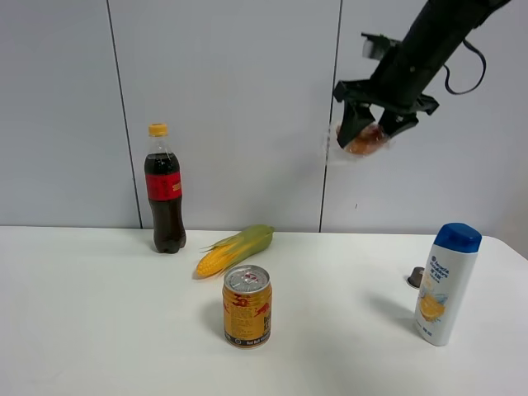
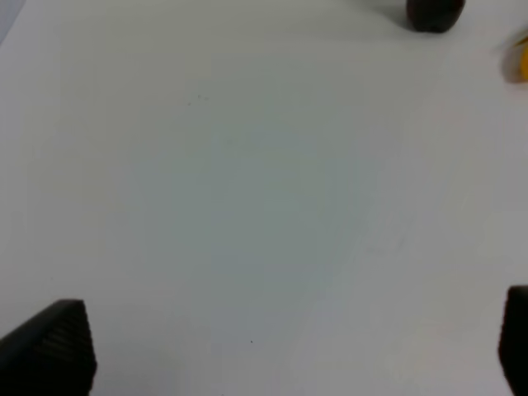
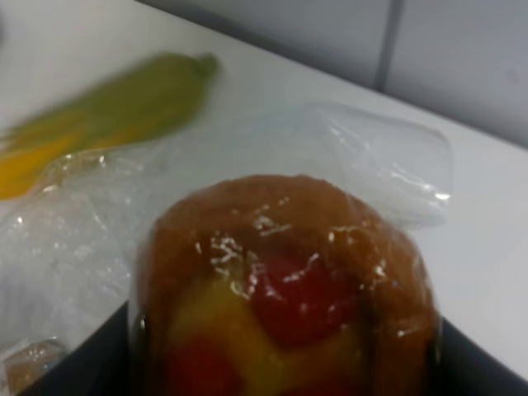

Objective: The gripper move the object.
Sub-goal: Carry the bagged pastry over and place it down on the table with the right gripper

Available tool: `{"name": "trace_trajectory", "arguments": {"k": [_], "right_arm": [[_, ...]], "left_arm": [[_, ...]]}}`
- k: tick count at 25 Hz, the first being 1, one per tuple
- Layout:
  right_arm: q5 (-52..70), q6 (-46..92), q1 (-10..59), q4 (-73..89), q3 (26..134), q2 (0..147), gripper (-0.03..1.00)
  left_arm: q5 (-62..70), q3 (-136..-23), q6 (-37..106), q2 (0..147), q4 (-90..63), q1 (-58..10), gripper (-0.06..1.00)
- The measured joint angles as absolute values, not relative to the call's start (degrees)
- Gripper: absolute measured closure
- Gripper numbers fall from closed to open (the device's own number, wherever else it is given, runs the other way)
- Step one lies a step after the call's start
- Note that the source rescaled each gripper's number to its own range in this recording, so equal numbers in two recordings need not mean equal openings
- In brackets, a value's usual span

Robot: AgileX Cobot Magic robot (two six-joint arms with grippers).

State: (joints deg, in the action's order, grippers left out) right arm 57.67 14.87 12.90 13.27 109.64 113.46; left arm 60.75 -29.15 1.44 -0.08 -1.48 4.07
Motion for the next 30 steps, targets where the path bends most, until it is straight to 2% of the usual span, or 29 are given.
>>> {"name": "trace_trajectory", "arguments": {"k": [8,14,19,23,30], "right_arm": [[57.02,18.80,25.50,16.50,113.56,108.75,0.97],[47.72,22.31,39.88,15.84,117.62,110.96,0.97],[42.06,22.74,48.64,15.12,117.92,116.71,0.97],[40.68,22.75,51.57,14.78,117.92,123.47,0.97],[40.76,22.70,51.82,11.86,117.92,134.40,0.97]], "left_arm": [[60.75,-29.15,1.44,-0.08,-1.48,4.07,-0.06],[60.75,-29.15,1.44,-0.08,-1.48,4.07,-0.06],[60.75,-29.15,1.44,-0.08,-1.48,4.07,-0.06],[60.75,-29.15,1.44,-0.08,-1.48,4.07,-0.06],[60.75,-29.15,1.44,-0.08,-1.48,4.07,-0.06]]}}
